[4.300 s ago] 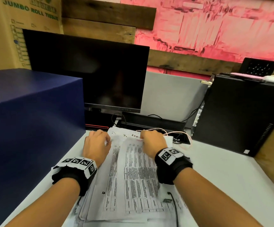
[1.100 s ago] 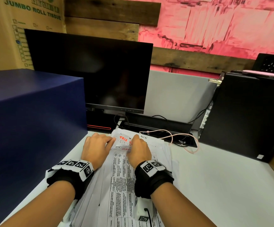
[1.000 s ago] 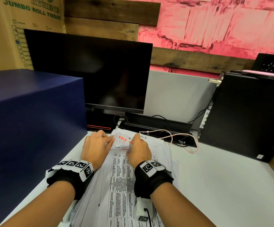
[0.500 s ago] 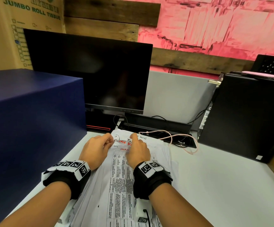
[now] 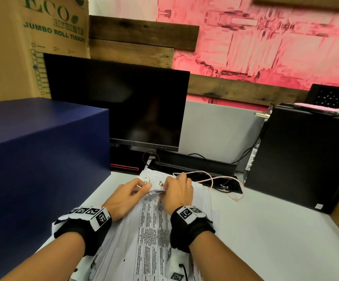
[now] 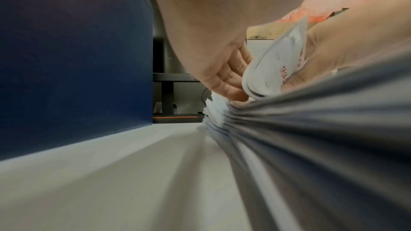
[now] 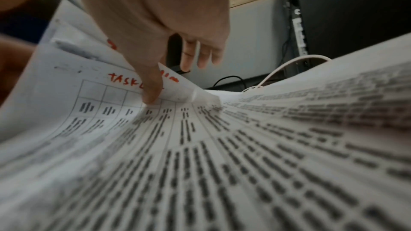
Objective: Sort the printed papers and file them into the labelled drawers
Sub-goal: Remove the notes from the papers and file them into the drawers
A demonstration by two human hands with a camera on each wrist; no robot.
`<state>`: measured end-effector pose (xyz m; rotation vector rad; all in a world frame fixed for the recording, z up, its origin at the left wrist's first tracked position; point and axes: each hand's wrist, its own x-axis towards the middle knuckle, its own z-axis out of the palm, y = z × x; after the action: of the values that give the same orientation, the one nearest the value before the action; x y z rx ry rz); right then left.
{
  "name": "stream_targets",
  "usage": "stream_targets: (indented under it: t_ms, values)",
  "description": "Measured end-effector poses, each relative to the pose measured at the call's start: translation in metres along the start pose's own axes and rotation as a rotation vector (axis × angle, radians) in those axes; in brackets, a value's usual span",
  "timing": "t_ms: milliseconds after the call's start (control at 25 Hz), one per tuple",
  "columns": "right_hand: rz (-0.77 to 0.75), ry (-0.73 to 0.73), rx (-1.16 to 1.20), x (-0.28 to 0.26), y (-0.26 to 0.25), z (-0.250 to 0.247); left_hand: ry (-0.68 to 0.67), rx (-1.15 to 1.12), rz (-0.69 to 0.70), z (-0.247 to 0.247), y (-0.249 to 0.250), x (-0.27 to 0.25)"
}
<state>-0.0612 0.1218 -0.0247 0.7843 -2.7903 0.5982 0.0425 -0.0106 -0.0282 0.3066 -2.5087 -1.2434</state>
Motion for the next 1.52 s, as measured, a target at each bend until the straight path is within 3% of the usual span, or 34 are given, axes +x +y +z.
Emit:
stream_targets:
  t_ms: [80,160,280,360,400,480,560,840,1080,1280,1520]
  values:
    - [-0.037,0.066,0.026,0.001,-0.001,-0.018,-0.044,0.105,-0.011,-0.003,-0.002,-0.003]
    - [-0.107,0.139,0.124,0.003,-0.006,-0.045,0.004,0.195,-0.054,-0.008,0.007,-0.004]
    - [-0.208,0.357,0.284,0.013,-0.011,-0.091,0.205,-0.001,-0.061,-0.025,0.029,0.003]
    - [-0.096,0.480,0.438,0.017,-0.001,-0.117,0.308,-0.231,-0.017,-0.042,0.051,0.003]
    - [0.002,0.466,0.560,0.018,0.006,-0.128,0.344,-0.342,-0.010,-0.049,0.062,0.001]
    - [0.159,0.241,0.856,0.011,0.017,-0.141,0.360,-0.485,0.020,-0.060,0.083,-0.003]
    - [0.169,0.032,1.057,0.000,0.020,-0.142,0.314,-0.498,0.068,-0.066,0.102,-0.009]
    - [0.010,0.211,1.132,-0.026,0.021,-0.146,0.286,-0.544,0.142,-0.064,0.124,-0.024]
    - [0.052,0.142,1.051,-0.056,0.030,-0.088,0.358,-0.437,-0.041,-0.017,0.092,-0.042]
    - [0.072,0.247,1.067,-0.052,0.027,-0.085,0.493,-0.536,-0.041,-0.006,0.081,-0.036]
    - [0.035,0.208,1.048,-0.054,0.024,-0.077,0.516,-0.470,-0.037,-0.010,0.064,-0.042]
